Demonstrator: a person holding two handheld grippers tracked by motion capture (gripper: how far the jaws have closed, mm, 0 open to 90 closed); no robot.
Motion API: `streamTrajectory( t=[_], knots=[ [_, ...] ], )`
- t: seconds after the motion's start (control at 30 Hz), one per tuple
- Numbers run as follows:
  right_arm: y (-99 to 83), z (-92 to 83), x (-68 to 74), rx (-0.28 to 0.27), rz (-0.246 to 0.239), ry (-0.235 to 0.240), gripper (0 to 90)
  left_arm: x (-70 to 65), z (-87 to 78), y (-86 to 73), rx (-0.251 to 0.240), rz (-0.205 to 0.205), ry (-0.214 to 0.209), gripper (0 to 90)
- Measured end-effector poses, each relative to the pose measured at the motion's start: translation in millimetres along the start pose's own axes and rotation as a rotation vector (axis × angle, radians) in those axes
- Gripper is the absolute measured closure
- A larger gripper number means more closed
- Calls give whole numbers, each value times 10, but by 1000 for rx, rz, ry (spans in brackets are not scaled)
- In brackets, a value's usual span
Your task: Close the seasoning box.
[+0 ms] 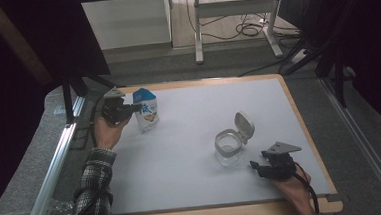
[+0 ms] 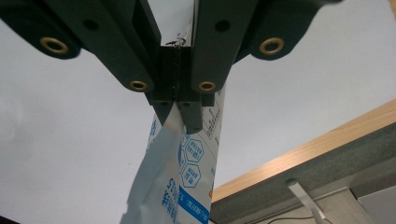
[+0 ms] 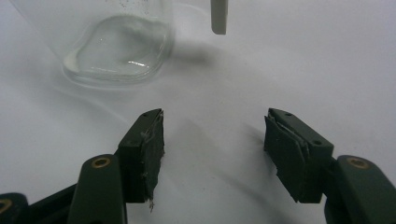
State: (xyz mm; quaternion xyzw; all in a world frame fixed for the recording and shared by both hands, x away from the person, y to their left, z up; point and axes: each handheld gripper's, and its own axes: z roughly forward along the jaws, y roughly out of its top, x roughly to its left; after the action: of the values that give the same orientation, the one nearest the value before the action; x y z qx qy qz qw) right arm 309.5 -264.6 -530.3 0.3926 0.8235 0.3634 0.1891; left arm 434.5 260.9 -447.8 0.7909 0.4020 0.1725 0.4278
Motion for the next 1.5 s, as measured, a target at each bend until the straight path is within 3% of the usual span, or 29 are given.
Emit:
streamTrajectory(
  t=[0.33, 0.73, 1.23, 1.5],
  knots=[
    [2, -1, -5, 1, 3, 3, 383, -131, 15, 82, 16, 23, -2, 900],
    [9, -8, 17, 6, 0, 16, 382, -305, -61, 123, -2, 20, -67, 900],
    [-7, -70, 56, -12, 7, 28, 381, -731, -196, 160, 3, 79, -129, 900],
    [-10, -105, 114, -43, 1, 58, 381, -937, -216, 145, 0, 116, -155, 900]
  ],
)
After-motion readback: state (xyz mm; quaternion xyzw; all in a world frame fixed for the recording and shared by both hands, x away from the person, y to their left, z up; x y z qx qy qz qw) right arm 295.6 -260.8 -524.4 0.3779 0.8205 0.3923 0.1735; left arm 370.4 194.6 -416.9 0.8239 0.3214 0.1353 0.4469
